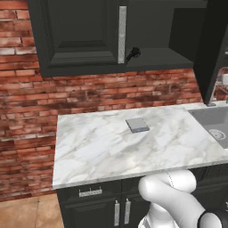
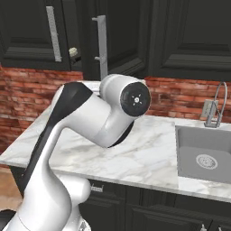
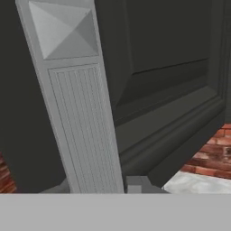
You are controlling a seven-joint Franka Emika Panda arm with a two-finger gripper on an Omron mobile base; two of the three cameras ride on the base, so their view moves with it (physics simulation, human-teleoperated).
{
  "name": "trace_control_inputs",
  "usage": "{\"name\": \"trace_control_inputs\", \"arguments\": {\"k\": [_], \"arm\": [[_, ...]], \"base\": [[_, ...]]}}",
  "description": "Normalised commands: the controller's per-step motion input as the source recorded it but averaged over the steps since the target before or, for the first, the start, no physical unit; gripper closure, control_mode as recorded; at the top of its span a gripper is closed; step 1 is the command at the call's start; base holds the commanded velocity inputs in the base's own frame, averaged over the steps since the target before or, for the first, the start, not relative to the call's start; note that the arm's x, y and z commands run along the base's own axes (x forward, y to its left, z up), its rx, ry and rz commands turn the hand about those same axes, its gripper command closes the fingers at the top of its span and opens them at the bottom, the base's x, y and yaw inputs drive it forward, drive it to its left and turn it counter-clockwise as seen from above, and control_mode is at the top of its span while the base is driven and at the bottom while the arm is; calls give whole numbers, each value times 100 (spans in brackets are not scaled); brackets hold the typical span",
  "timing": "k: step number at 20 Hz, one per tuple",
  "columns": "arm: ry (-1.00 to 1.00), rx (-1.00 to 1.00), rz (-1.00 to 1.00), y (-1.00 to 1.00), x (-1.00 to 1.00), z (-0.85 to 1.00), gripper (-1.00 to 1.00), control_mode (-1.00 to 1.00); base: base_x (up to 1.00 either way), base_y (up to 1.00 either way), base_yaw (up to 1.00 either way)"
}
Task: Pick the dish brush and dish brush from the cabinet and place them on the counter.
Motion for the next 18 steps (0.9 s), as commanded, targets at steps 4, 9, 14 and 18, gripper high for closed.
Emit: {"name": "trace_control_inputs", "arguments": {"k": [4,9,14,18], "arm": [[1,0,2,-22,-2,0,100,-100],[0,0,2,-15,0,0,100,-100],[1,0,2,-19,0,-2,100,-100],[2,0,0,-26,0,-3,100,-100]], "base": [[0,0,0],[0,0,0],[0,0,0],[0,0,0]]}}
